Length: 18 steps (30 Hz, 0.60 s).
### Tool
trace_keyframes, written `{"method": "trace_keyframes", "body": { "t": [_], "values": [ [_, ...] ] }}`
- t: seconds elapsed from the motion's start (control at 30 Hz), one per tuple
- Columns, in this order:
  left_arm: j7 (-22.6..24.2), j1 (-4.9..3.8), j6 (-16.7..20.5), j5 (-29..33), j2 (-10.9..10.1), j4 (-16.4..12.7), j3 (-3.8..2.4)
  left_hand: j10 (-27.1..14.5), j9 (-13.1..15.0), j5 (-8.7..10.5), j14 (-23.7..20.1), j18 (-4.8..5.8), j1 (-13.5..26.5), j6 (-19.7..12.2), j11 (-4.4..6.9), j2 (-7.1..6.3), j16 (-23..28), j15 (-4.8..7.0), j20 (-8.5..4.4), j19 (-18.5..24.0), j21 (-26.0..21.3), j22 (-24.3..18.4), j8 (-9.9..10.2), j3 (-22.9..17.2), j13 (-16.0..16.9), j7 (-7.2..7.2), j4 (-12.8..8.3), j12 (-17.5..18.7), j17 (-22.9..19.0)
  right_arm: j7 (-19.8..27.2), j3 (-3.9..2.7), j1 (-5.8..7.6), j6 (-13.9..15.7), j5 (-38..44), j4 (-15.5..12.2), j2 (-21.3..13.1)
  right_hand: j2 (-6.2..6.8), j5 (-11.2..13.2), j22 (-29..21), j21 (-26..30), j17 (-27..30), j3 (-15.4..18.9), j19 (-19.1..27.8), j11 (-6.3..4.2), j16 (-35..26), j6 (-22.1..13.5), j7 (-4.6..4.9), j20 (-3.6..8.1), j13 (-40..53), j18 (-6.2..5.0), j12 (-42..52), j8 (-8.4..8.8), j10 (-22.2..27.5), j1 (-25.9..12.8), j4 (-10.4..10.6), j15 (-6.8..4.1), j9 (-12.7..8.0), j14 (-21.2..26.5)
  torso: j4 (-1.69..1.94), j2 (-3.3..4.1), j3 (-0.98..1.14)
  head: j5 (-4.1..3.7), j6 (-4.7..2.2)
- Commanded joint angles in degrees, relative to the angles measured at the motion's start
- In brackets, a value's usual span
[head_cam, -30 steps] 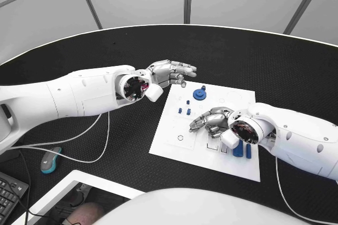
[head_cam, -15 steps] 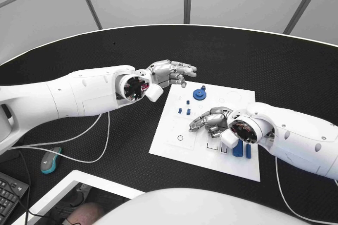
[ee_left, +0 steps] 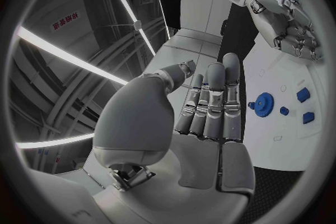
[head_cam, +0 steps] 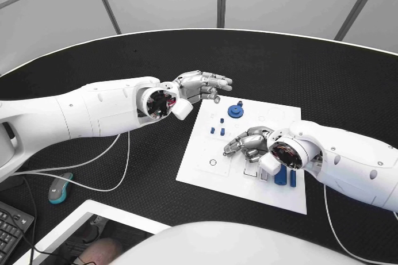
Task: Assemble the parts on the task board
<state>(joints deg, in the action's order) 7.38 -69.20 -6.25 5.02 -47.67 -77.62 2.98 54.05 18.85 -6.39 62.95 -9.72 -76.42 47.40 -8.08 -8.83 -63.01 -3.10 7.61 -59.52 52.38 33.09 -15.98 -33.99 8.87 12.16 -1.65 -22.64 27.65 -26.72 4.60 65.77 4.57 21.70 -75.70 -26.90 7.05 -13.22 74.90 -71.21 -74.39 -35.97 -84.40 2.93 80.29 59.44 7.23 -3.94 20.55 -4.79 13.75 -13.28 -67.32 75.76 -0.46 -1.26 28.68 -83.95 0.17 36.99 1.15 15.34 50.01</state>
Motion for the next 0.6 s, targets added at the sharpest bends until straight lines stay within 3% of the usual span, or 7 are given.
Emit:
{"method": "trace_keyframes", "body": {
  "t": [0.03, 0.6],
  "values": [
    [0.0, 0.0, 0.0, 0.0, 0.0, 0.0, 0.0, -0.4, 0.0, 0.07, -0.3, -0.89, -0.4, -0.4, 0.0, -0.02, -0.4, -0.09, 0.35, 0.0, -0.4, -0.1, 0.4, 0.4, 0.1, 0.16, 0.0, -0.3, -0.1, -0.4, 0.0, 0.0, -0.1, 1.1, -0.1, 0.0, -0.49, -0.4, 7.3, 0.2, 0.1, -0.3, -0.8, 0.07, -0.2, 0.1, -0.1, -0.21, -0.1, 1.14, -0.2, -0.15, -0.3, 0.1, 0.1, -0.22, 0.1, -2.2, 0.04, 0.02, -0.01, 0.06, -0.01],
    [0.0, -0.01, 0.0, 0.0, 0.0, -0.1, 0.0, -0.4, 0.0, 0.07, -0.4, -0.89, -0.4, -0.4, 0.0, -0.02, -0.4, -0.09, 0.36, 0.0, -0.4, -0.1, 0.4, 0.4, 0.1, 0.16, 0.0, -0.4, -0.1, -0.9, 0.0, 0.0, -0.6, 2.0, 0.0, 0.4, -0.52, -0.4, 7.3, 0.3, 0.2, -0.3, -0.8, 0.09, -0.2, 0.1, -0.08, -0.21, -0.1, 1.14, -0.2, -0.15, -0.3, 0.1, 0.1, -0.22, 0.1, -2.1, -0.03, 0.0, 0.02, 0.58, -0.01]
  ]
}}
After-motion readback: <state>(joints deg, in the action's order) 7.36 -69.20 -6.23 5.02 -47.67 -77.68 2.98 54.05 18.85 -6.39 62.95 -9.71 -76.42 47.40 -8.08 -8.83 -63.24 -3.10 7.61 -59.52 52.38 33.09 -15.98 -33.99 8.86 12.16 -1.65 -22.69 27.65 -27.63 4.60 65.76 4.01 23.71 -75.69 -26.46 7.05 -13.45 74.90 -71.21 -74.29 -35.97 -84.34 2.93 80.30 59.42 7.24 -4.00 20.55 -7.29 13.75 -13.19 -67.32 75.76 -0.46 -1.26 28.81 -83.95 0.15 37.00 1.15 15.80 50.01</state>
